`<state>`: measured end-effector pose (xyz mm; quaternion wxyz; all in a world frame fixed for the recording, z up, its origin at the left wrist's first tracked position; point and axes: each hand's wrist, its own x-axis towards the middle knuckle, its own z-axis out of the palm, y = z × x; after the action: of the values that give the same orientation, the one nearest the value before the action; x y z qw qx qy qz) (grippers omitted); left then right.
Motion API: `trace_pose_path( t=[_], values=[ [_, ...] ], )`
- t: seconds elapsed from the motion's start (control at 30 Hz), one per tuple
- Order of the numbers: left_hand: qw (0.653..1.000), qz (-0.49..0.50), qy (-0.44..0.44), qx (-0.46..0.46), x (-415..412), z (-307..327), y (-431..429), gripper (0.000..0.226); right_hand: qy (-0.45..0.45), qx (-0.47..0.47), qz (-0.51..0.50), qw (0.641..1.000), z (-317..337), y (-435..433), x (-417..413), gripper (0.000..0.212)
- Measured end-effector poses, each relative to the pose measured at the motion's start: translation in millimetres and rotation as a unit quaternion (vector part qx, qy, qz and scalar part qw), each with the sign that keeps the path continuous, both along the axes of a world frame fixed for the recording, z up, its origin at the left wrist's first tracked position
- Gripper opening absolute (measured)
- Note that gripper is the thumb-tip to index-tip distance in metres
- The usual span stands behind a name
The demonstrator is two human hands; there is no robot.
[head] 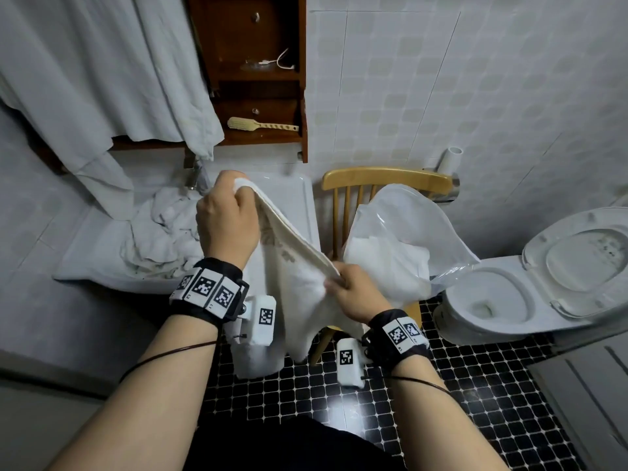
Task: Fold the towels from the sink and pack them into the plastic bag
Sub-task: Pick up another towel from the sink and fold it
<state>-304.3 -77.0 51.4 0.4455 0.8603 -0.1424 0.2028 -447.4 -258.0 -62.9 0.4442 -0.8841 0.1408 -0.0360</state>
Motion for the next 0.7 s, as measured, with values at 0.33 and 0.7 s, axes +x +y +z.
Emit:
trace_pose_path(
  t=[0.33, 0.7],
  values=[
    [0.999, 0.027, -0.009, -0.034, 6, 8, 16, 0.029, -0.023, 0.045, -0.031, 0.998, -10, 3, -2, 0.027],
    [1.0, 0.015, 0.001, -0.02, 4, 26, 1, 0.033, -0.181, 0.022, -0.183, 0.966, -19, 16, -3, 0.034]
  ],
)
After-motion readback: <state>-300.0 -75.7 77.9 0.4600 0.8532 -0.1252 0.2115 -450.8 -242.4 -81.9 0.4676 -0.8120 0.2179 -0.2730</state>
